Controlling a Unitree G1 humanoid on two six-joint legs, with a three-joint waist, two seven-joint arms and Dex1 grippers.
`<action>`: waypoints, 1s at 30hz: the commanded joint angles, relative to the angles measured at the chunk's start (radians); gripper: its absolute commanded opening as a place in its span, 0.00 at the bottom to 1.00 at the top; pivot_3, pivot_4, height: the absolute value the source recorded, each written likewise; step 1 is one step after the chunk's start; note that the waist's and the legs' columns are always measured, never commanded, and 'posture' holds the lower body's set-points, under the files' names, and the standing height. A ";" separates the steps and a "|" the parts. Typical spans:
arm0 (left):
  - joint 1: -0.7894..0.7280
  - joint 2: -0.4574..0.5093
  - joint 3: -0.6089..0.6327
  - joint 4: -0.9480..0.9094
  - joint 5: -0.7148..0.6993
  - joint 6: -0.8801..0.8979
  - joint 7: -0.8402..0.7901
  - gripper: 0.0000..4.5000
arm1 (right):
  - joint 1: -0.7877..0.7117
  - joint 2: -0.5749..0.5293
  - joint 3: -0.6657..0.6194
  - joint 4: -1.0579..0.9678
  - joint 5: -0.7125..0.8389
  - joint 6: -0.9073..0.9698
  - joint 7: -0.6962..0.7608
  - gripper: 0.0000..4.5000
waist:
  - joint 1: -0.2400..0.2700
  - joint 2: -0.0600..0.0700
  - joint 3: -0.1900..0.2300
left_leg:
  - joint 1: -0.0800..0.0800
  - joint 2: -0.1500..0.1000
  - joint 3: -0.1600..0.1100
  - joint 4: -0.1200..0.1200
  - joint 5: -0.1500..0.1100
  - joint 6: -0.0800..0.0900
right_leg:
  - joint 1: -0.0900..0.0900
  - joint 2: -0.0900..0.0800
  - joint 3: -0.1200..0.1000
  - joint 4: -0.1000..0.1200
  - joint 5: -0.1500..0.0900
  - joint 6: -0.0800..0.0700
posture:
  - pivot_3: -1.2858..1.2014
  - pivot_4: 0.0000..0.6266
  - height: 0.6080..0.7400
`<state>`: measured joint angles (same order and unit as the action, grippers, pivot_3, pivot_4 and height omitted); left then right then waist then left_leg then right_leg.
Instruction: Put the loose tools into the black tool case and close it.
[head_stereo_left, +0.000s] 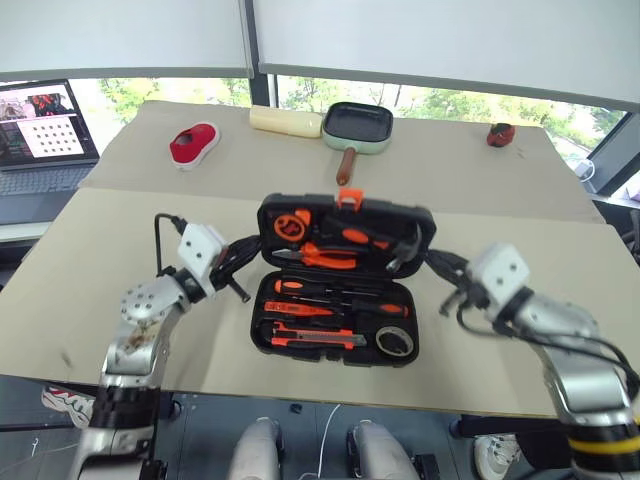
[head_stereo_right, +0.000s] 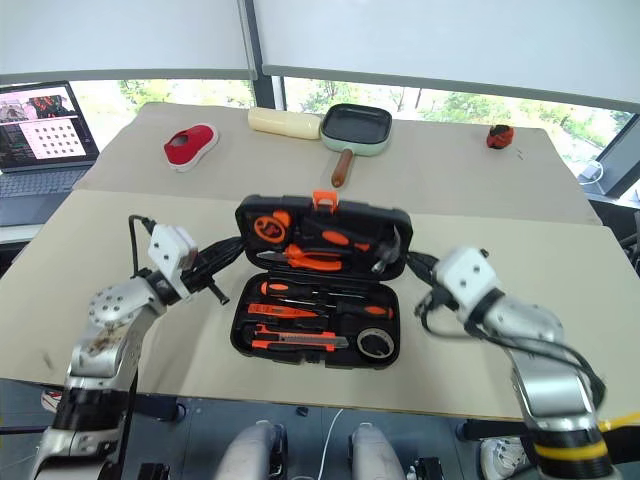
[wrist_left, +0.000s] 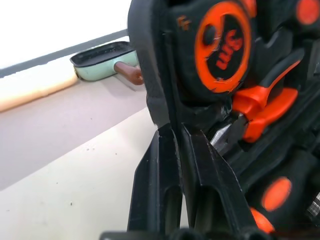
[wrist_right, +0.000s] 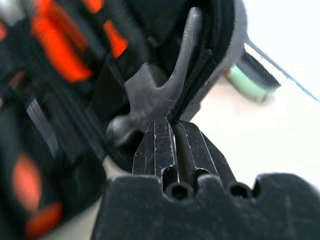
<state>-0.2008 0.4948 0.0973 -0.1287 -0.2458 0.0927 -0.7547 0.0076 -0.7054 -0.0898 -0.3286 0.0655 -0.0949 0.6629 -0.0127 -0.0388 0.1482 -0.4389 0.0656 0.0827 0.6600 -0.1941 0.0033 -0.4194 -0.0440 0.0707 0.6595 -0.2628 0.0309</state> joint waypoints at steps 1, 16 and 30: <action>0.117 0.038 0.078 -0.107 -0.039 0.061 0.026 0.01 | 0.114 -0.045 -0.039 -0.017 -0.053 -0.195 0.038 0.00 | -0.002 0.000 0.000 | 0.000 0.000 0.000 0.000 0.000 0.000 | 0.000 0.000 0.000 0.000 0.000 0.000 | 0.52 0.24 1.00; 0.067 0.325 0.149 0.064 -0.130 0.185 -0.206 0.63 | 0.600 -0.207 -0.181 -0.263 0.160 -0.044 0.358 0.01 | 0.025 0.000 0.000 | 0.025 0.003 0.001 -0.001 -0.005 -0.012 | 0.016 -0.005 -0.002 -0.004 -0.015 -0.011 | 0.52 0.24 1.00; -0.557 0.065 -0.266 0.724 0.167 -0.230 -0.408 0.01 | 0.268 -0.200 0.155 -0.245 0.048 0.092 0.368 0.00 | 0.021 -0.007 0.000 | 0.012 0.002 0.001 0.000 -0.002 -0.002 | 0.014 0.001 -0.002 -0.004 -0.005 -0.003 | 0.52 0.24 1.00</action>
<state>-0.7228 0.5704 -0.1518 0.5662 -0.1010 -0.1028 -1.1416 0.3014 -0.9094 0.0388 -0.5645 0.1362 -0.0248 1.0393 0.0085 -0.0455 0.1485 -0.4260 0.0671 0.0844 0.6602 -0.1964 0.0009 -0.4051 -0.0429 0.0697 0.6557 -0.2678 0.0281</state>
